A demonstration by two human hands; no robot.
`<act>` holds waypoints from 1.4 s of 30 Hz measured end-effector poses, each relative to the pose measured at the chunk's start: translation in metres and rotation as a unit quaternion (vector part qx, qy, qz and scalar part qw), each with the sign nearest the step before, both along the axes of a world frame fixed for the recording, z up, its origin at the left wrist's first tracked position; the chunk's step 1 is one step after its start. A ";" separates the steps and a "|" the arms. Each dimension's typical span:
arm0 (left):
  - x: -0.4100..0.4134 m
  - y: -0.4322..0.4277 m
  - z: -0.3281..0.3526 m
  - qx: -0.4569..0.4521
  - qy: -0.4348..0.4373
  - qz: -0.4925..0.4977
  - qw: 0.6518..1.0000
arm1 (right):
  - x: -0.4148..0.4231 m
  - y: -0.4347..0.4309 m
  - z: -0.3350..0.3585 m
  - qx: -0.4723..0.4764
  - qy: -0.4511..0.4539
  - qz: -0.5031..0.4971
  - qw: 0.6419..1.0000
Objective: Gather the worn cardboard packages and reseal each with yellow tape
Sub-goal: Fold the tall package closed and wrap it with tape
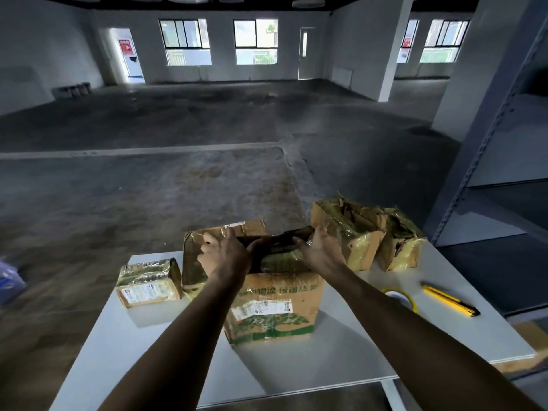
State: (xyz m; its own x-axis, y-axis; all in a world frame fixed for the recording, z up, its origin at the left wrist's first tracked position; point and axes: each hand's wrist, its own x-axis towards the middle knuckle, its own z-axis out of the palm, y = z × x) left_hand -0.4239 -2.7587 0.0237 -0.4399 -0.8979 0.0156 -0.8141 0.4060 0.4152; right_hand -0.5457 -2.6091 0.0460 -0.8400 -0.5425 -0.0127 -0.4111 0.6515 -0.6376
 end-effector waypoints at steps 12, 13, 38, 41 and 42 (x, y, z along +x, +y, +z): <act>-0.005 0.013 0.025 -0.059 -0.020 -0.302 0.951 | -0.015 0.002 0.013 -0.035 -0.043 0.197 0.979; -0.006 0.013 0.026 -0.045 -0.016 -0.309 0.950 | -0.016 0.000 0.012 -0.037 -0.036 0.199 0.979; -0.005 0.018 0.024 -0.098 -0.024 -0.290 0.952 | -0.027 0.022 0.008 0.004 0.013 0.183 0.983; 0.009 0.019 0.031 -0.135 -0.038 -0.223 0.965 | -0.027 0.024 0.010 -0.027 -0.005 0.128 0.991; 0.015 0.015 0.030 -0.112 -0.039 -0.187 0.975 | -0.026 0.024 0.010 -0.027 -0.011 0.103 0.994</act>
State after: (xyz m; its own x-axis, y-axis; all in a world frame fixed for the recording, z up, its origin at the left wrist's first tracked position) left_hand -0.4089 -2.7434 0.0533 -0.7431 -0.6530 0.1462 -0.6177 0.7534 0.2255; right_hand -0.5717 -2.5854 0.0559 -0.7106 -0.7036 0.0039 -0.5175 0.5188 -0.6805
